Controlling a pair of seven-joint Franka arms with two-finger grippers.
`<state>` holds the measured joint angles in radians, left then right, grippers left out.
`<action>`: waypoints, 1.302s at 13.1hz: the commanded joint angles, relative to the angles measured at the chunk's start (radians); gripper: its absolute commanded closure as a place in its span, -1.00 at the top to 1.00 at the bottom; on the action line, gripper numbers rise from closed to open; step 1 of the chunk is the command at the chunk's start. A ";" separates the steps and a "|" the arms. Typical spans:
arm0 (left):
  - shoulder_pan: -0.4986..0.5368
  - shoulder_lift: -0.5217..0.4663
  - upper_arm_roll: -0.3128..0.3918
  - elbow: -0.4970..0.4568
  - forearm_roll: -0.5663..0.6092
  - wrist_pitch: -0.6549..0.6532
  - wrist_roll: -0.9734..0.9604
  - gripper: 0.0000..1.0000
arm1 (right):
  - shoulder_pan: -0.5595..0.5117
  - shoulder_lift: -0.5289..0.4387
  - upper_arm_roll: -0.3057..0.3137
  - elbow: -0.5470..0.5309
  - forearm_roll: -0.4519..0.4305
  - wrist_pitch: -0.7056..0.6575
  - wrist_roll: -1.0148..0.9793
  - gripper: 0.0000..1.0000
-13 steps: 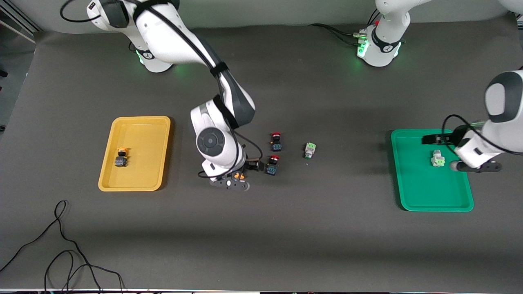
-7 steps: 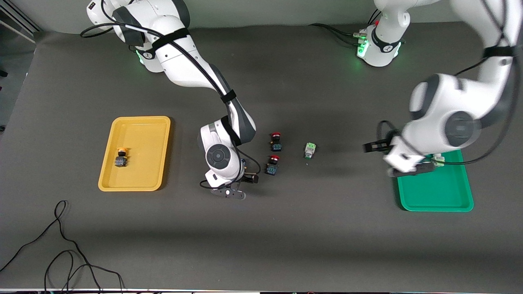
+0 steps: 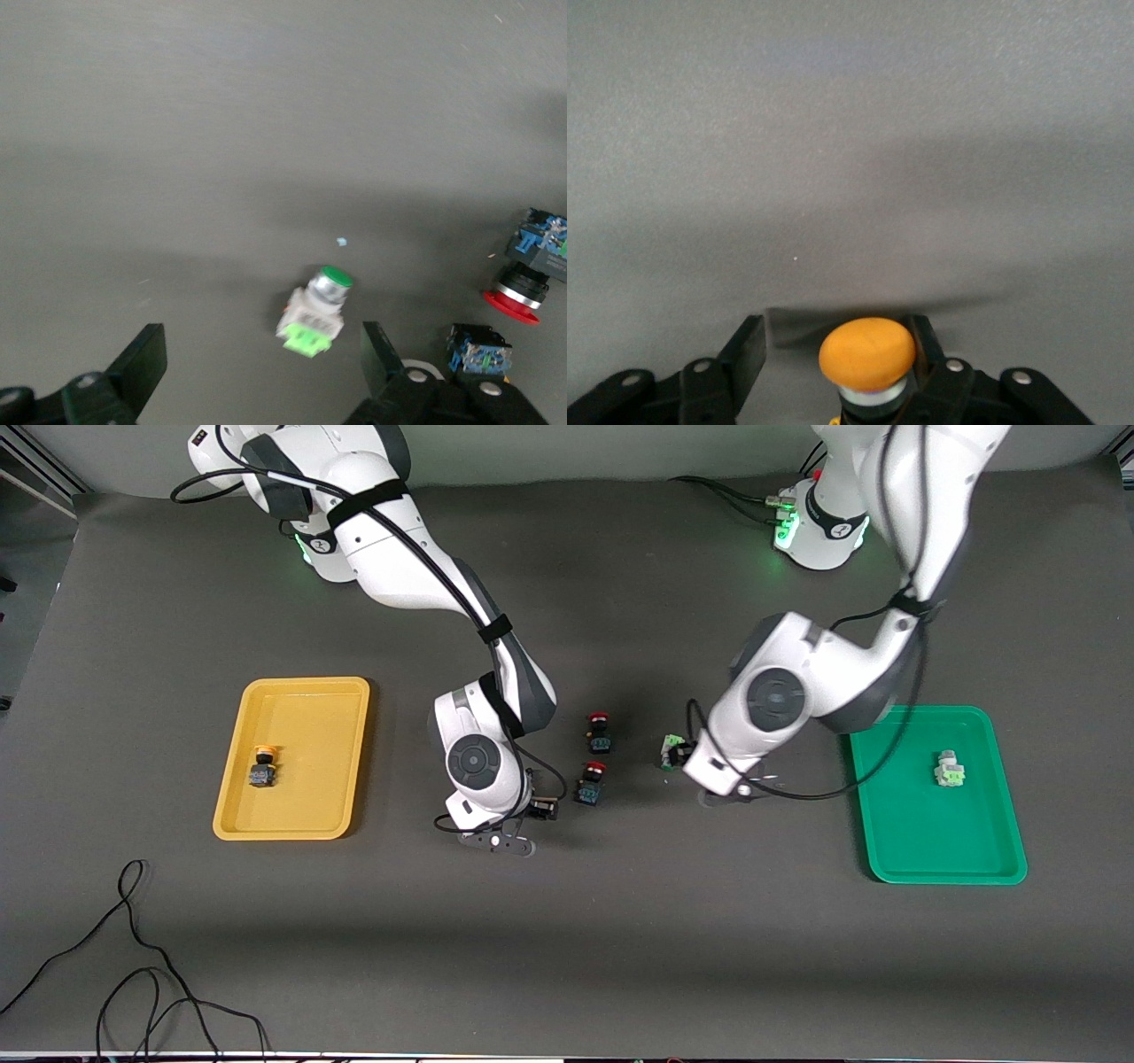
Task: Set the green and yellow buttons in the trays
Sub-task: 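Grasp a yellow button with the right gripper while the left grasps green, then place the yellow button in the yellow tray while the left places green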
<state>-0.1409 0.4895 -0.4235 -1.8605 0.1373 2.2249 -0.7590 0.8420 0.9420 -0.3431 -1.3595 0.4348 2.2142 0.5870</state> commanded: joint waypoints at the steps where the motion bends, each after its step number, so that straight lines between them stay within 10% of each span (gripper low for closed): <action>1: -0.040 0.003 0.015 -0.086 0.030 0.135 -0.052 0.96 | 0.012 -0.020 -0.002 -0.010 -0.007 -0.047 0.013 0.04; 4: -0.065 0.055 0.022 -0.089 0.077 0.173 -0.066 0.95 | 0.008 -0.046 -0.010 -0.007 -0.007 -0.067 -0.024 -0.70; 9: -0.081 0.121 0.022 -0.086 0.225 0.199 -0.140 0.91 | -0.008 -0.224 -0.134 0.094 -0.007 -0.457 -0.108 -0.79; 10: -0.088 0.124 0.022 -0.086 0.244 0.199 -0.155 0.73 | -0.009 -0.274 -0.149 0.086 -0.010 -0.500 -0.148 -0.79; 12: -0.089 0.129 0.022 -0.086 0.246 0.199 -0.177 -0.93 | -0.008 -0.359 -0.232 0.034 -0.071 -0.588 -0.309 -0.81; 17: -0.080 0.104 0.020 -0.074 0.249 0.176 -0.221 -1.00 | 0.005 -0.541 -0.518 -0.266 -0.159 -0.544 -0.783 -0.96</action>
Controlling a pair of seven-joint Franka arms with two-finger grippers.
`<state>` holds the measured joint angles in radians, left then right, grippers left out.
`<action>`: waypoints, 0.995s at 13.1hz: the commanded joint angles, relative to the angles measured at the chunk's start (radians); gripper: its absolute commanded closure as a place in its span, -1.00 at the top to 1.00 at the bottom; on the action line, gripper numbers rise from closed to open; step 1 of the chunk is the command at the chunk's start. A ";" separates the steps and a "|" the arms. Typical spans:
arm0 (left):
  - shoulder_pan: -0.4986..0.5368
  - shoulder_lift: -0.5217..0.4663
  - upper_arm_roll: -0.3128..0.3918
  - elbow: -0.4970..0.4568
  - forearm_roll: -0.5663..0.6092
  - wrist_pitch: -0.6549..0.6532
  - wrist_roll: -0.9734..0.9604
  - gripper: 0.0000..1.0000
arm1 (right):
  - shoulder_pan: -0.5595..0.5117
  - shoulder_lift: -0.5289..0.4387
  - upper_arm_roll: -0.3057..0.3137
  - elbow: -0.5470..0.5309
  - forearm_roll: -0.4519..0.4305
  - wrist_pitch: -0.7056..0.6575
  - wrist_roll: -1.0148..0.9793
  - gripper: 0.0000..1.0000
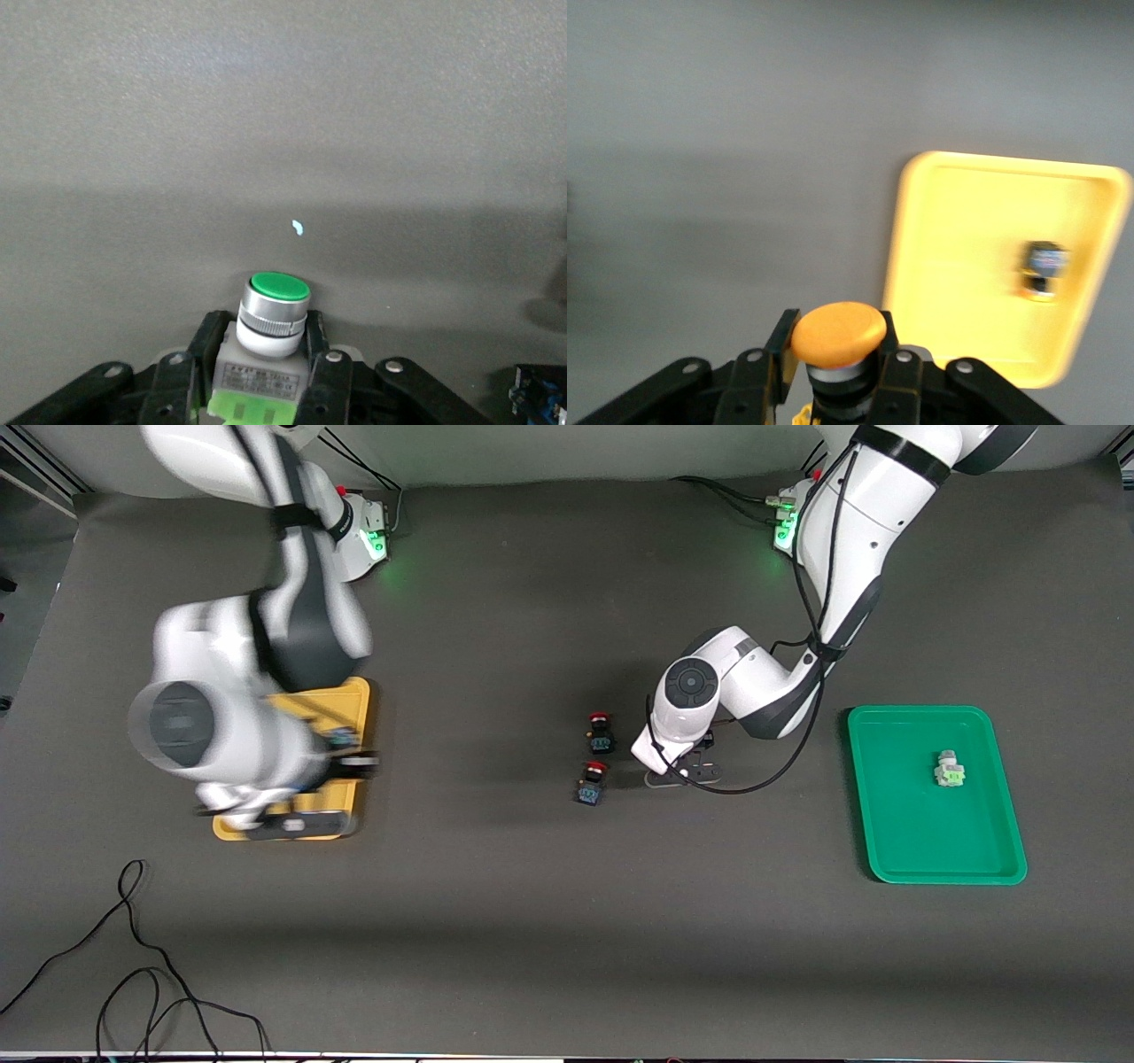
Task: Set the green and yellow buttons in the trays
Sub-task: 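Place the yellow button in the yellow tray while the left places green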
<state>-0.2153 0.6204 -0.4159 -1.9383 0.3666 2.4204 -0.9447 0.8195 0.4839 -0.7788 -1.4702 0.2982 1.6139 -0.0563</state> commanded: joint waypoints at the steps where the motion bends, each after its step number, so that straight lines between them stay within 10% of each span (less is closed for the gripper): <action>1: -0.003 -0.045 0.012 0.012 0.009 -0.024 -0.045 -1.00 | 0.027 -0.112 -0.118 -0.254 -0.021 0.133 -0.214 -0.96; 5: 0.027 -0.126 0.005 0.106 -0.027 -0.301 -0.034 -1.00 | 0.023 -0.131 -0.114 -0.663 0.030 0.606 -0.353 -0.97; 11: 0.200 -0.229 0.005 0.303 -0.172 -0.677 0.249 -1.00 | 0.023 0.021 -0.048 -0.691 0.205 0.679 -0.428 -0.94; 12: 0.239 -0.254 0.005 0.303 -0.172 -0.702 0.307 -1.00 | 0.021 0.038 -0.048 -0.687 0.229 0.678 -0.427 -0.42; 13: 0.267 -0.277 0.008 0.298 -0.172 -0.719 0.358 -1.00 | 0.018 0.045 -0.048 -0.667 0.243 0.670 -0.425 0.74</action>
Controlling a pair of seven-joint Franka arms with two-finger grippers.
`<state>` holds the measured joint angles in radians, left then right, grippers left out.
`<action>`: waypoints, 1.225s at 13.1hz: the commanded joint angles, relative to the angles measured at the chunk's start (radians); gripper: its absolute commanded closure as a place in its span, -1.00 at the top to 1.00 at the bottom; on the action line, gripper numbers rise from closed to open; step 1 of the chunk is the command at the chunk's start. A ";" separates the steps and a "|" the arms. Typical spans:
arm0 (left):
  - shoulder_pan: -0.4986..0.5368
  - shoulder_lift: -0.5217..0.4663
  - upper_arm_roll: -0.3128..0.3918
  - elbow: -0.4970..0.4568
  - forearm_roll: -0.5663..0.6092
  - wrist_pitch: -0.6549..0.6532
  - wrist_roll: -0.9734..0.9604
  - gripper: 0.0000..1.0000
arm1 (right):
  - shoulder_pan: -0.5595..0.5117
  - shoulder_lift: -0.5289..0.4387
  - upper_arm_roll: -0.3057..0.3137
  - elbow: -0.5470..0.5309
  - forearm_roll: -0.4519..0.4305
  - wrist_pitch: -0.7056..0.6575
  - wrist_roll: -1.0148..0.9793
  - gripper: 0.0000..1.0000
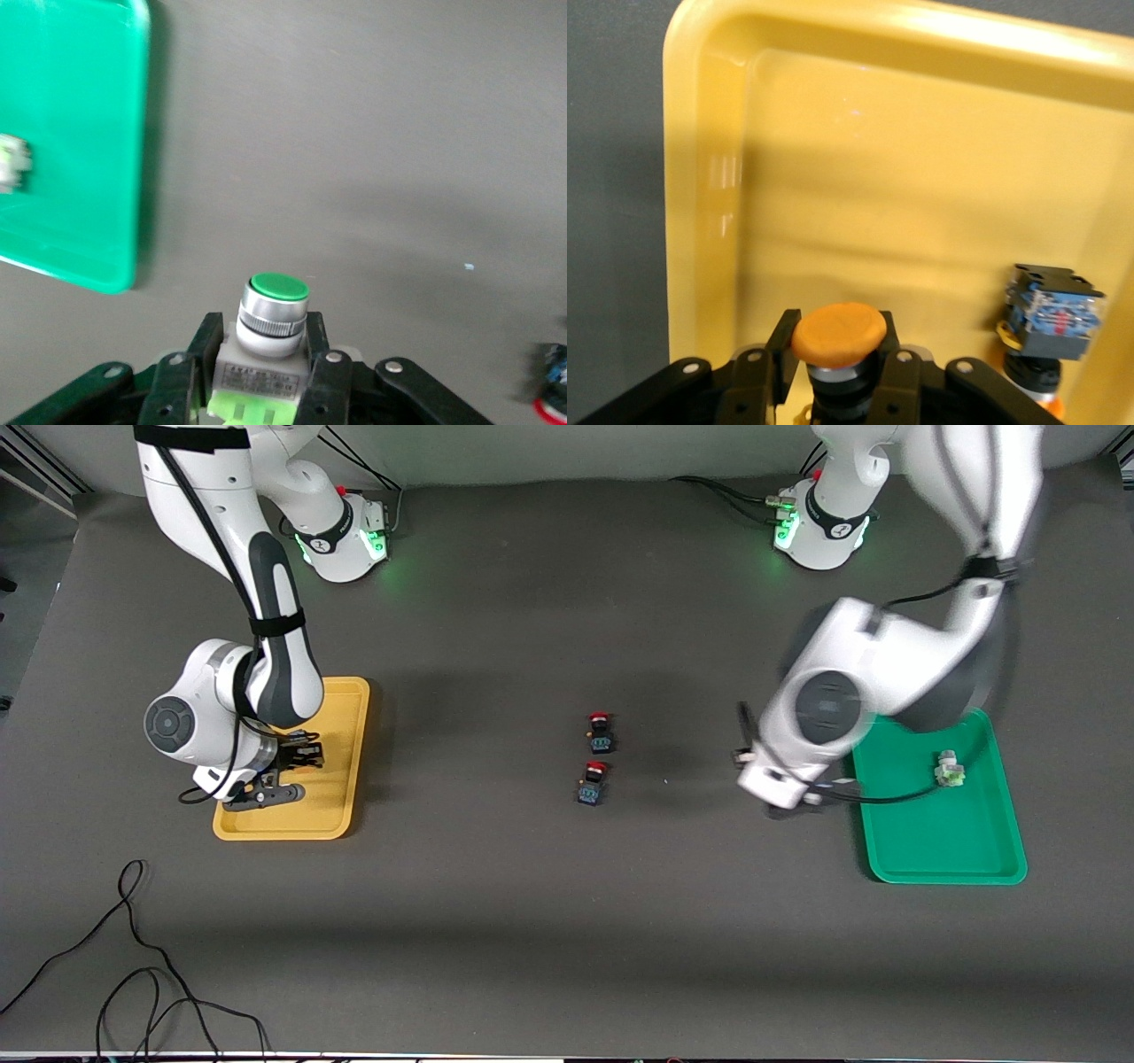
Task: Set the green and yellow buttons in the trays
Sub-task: 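Place the yellow button in the yellow tray while the left places green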
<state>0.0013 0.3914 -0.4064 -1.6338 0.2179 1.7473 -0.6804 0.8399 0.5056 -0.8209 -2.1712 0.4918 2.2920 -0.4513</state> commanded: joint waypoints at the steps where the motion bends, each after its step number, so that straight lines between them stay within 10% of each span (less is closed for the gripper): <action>1: 0.093 -0.061 0.000 -0.008 -0.023 -0.055 0.158 -1.00 | -0.005 0.022 -0.006 0.051 0.053 -0.037 -0.024 0.97; 6: 0.319 -0.114 0.003 -0.099 -0.020 -0.008 0.517 -1.00 | 0.008 -0.007 -0.110 0.320 0.004 -0.387 -0.009 0.99; 12: 0.460 -0.135 0.005 -0.461 -0.015 0.494 0.634 -1.00 | 0.010 -0.048 -0.170 0.733 -0.162 -0.817 0.151 0.99; 16: 0.511 -0.059 0.011 -0.624 0.015 0.834 0.636 -1.00 | 0.013 -0.131 -0.172 0.794 -0.243 -0.884 0.160 0.99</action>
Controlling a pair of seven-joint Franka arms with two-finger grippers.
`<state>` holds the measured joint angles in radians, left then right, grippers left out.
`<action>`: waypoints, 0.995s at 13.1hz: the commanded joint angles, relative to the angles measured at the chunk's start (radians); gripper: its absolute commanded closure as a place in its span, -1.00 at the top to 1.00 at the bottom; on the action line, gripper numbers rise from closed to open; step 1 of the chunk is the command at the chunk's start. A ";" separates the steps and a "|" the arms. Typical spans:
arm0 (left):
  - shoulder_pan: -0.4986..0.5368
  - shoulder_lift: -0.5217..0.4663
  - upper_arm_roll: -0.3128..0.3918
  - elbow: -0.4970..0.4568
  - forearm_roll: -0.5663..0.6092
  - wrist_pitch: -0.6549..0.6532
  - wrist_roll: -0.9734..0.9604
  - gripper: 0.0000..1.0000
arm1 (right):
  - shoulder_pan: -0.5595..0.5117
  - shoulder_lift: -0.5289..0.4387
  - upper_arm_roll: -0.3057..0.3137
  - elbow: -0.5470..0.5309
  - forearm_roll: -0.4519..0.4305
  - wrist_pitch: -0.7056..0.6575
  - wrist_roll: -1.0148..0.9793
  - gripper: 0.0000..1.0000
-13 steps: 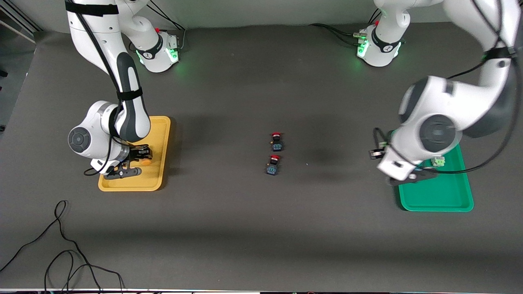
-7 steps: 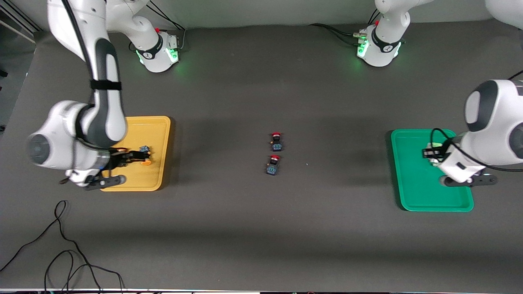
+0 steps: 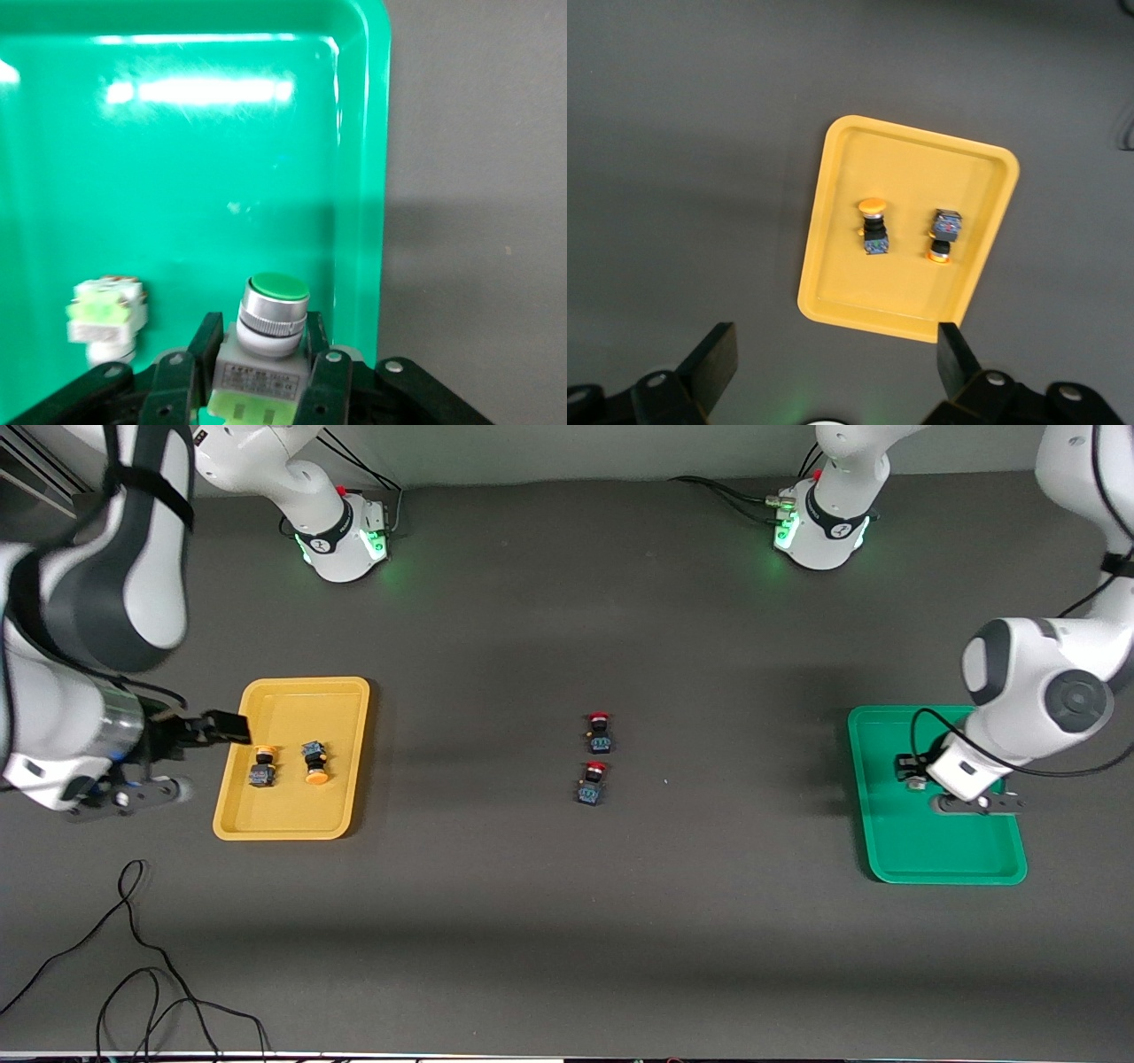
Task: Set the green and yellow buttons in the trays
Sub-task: 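Place the yellow button in the yellow tray while the left places green, then open both grippers and lift them away from the trays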
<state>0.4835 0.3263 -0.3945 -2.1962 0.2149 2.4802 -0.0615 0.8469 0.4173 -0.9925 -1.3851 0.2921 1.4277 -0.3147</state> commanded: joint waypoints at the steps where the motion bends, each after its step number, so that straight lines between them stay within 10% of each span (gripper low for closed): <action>1: 0.035 0.032 0.017 -0.074 0.058 0.156 0.017 -1.00 | 0.006 -0.058 0.000 0.006 -0.054 -0.021 0.023 0.99; 5: 0.037 0.091 0.045 -0.085 0.072 0.227 -0.001 -1.00 | 0.006 -0.118 0.006 -0.008 -0.122 -0.021 0.081 0.99; 6: 0.037 0.091 0.045 -0.082 0.072 0.221 0.002 0.24 | 0.004 -0.132 0.009 -0.018 -0.129 -0.018 0.088 1.00; 7: 0.037 0.089 0.045 -0.080 0.072 0.220 0.002 0.99 | -0.005 -0.146 0.012 -0.028 -0.130 -0.012 0.091 0.99; 10: 0.037 0.063 0.043 -0.045 0.072 0.137 0.002 1.00 | -0.067 -0.195 0.084 -0.060 -0.178 0.016 0.117 1.00; 13: 0.030 -0.051 0.028 0.071 0.058 -0.186 0.006 1.00 | -0.338 -0.363 0.440 -0.223 -0.315 0.120 0.215 0.99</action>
<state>0.5187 0.3789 -0.3515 -2.1837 0.2730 2.4873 -0.0582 0.6495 0.2090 -0.7637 -1.4613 0.0620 1.4690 -0.1807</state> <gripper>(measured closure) 0.000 0.000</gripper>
